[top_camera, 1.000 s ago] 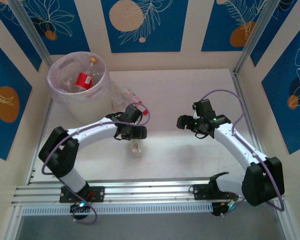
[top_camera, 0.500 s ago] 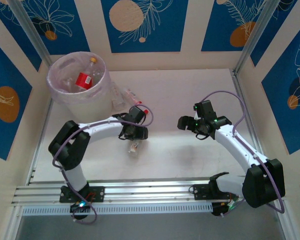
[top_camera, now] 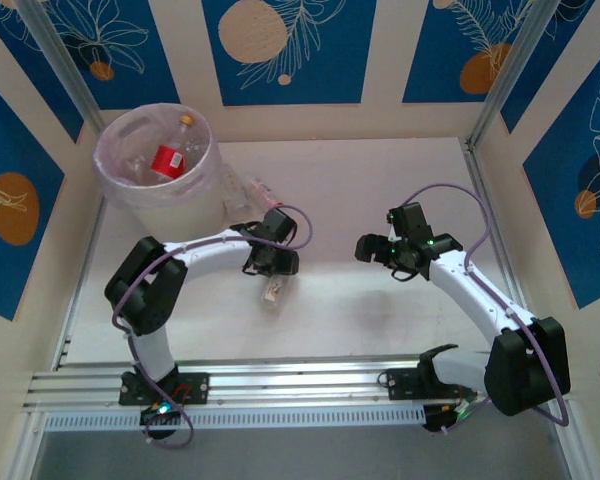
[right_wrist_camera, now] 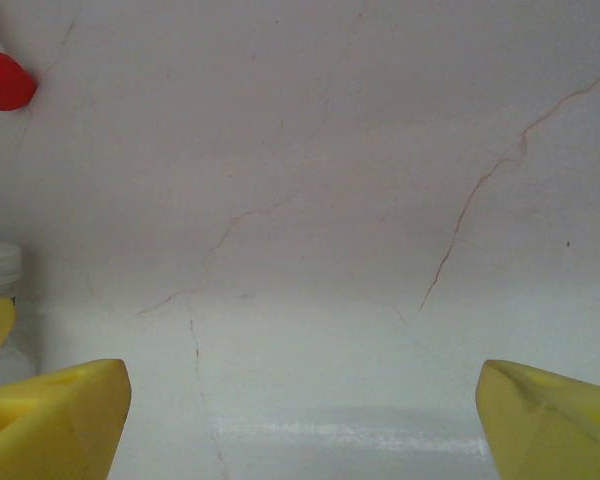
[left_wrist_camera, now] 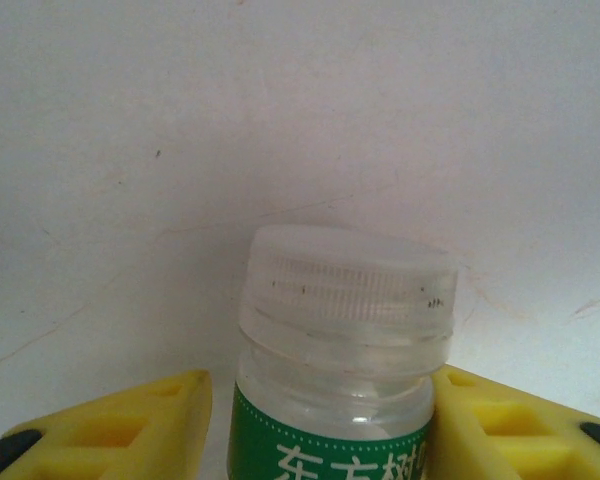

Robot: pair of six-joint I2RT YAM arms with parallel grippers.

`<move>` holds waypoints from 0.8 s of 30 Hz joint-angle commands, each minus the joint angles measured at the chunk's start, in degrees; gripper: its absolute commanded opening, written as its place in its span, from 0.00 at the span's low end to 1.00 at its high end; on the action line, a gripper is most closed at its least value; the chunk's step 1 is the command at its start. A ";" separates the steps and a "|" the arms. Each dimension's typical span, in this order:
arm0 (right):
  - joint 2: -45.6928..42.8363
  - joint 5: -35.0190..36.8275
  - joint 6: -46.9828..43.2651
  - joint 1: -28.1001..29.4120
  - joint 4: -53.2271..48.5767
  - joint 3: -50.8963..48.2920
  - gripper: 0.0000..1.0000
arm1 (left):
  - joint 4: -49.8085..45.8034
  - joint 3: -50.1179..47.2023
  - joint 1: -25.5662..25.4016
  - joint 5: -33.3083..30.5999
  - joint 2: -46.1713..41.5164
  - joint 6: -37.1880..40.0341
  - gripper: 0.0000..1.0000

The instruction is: Put the plastic bottles in the bin

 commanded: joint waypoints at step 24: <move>-2.25 -0.34 0.61 0.02 -0.90 0.33 0.90 | -16.91 28.42 1.88 -1.14 -9.60 14.92 0.21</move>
